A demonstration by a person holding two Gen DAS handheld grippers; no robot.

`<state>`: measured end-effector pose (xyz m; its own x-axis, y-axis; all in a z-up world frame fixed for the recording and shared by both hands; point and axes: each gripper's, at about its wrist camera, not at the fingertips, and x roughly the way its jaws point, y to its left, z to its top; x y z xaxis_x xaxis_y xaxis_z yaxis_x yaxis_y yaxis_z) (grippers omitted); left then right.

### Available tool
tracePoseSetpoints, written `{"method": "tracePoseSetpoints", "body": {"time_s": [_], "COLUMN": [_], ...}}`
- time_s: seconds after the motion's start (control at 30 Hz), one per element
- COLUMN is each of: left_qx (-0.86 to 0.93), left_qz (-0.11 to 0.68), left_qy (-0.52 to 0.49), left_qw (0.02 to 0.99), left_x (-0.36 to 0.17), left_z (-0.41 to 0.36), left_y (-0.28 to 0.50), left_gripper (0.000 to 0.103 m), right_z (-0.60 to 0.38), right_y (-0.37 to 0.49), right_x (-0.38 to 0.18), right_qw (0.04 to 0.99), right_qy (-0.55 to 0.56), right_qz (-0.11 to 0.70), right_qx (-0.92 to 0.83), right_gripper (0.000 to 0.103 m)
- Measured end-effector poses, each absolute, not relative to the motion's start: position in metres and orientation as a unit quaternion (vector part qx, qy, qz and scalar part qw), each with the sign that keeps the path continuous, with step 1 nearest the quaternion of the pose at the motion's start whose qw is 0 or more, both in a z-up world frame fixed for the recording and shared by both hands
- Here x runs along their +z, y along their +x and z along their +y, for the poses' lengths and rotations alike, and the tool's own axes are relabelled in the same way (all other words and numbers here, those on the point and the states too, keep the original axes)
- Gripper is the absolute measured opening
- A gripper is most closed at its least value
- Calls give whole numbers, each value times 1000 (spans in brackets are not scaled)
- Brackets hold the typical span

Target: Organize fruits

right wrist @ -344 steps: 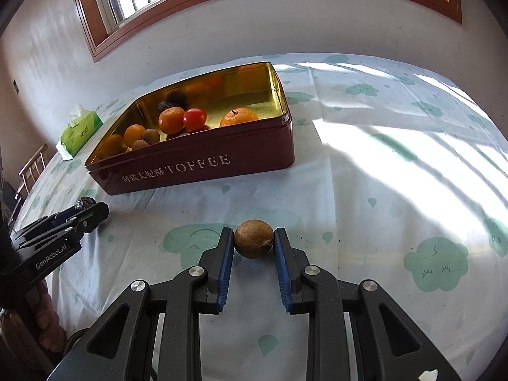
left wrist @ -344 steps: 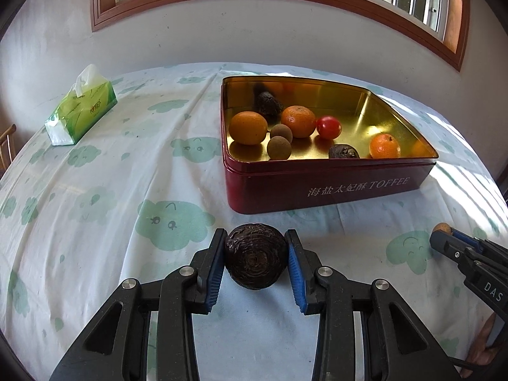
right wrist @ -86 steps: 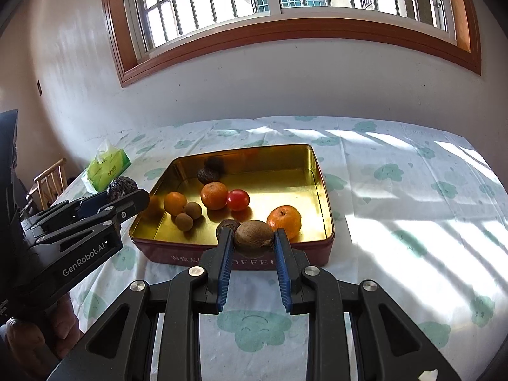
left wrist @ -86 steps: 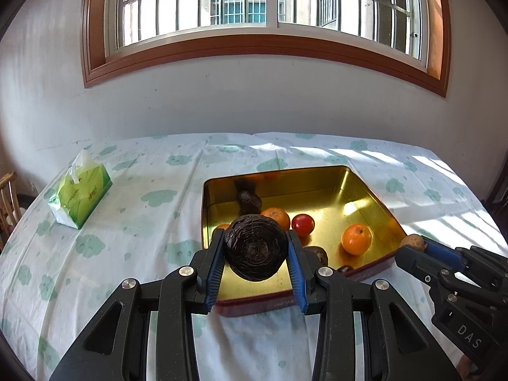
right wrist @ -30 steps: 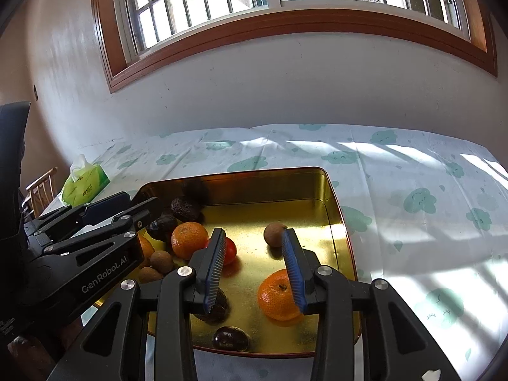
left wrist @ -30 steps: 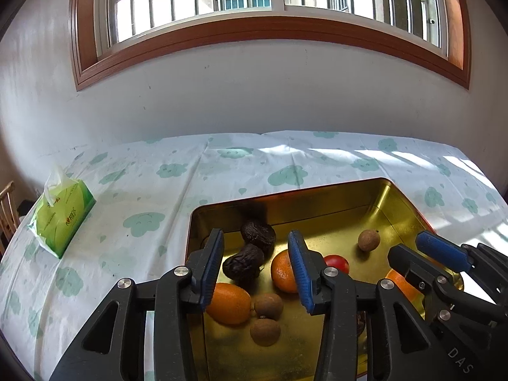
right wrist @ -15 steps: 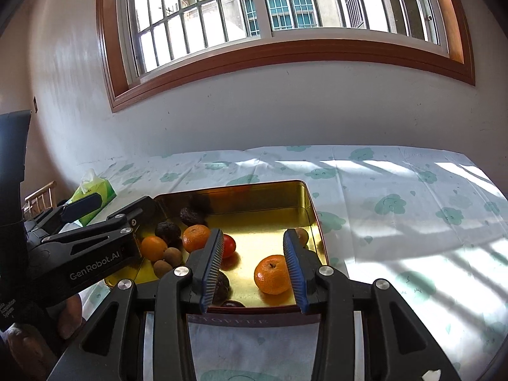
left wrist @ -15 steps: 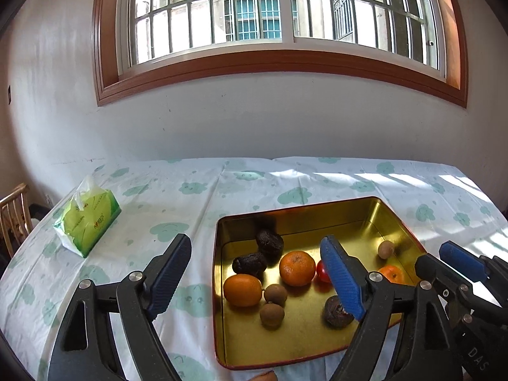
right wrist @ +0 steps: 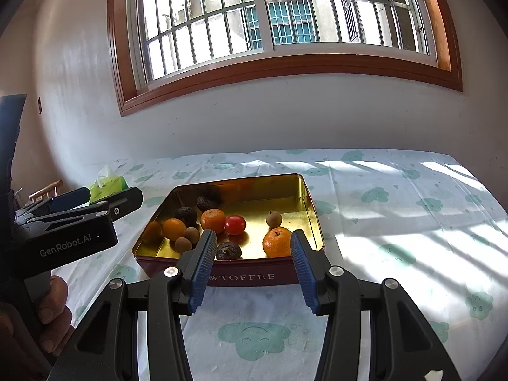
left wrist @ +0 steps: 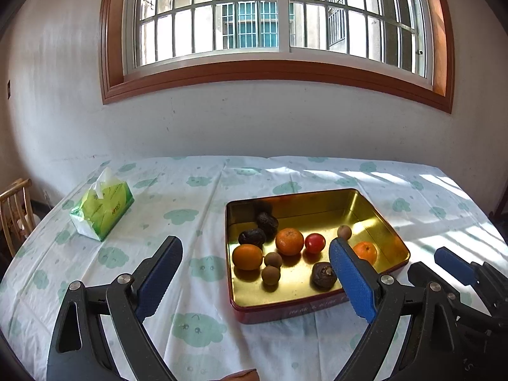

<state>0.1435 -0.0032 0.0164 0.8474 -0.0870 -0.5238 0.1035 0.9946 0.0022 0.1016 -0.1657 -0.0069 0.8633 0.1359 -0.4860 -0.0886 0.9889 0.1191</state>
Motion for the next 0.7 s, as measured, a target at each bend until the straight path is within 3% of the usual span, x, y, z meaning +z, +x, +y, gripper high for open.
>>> {"method": "tracePoseSetpoints", "body": {"time_s": [0.7], "left_qx": [-44], "left_qz": [237], "left_qy": [16], "left_qw": [970], "left_x": [48], "left_z": [19], "left_y": [59], "left_gripper": [98], "right_z": [-143], "right_y": [29], "right_x": [28], "right_qw": [975], "right_qy": [3], "right_qz": [213], "right_qx": [65], "right_gripper": [59]}}
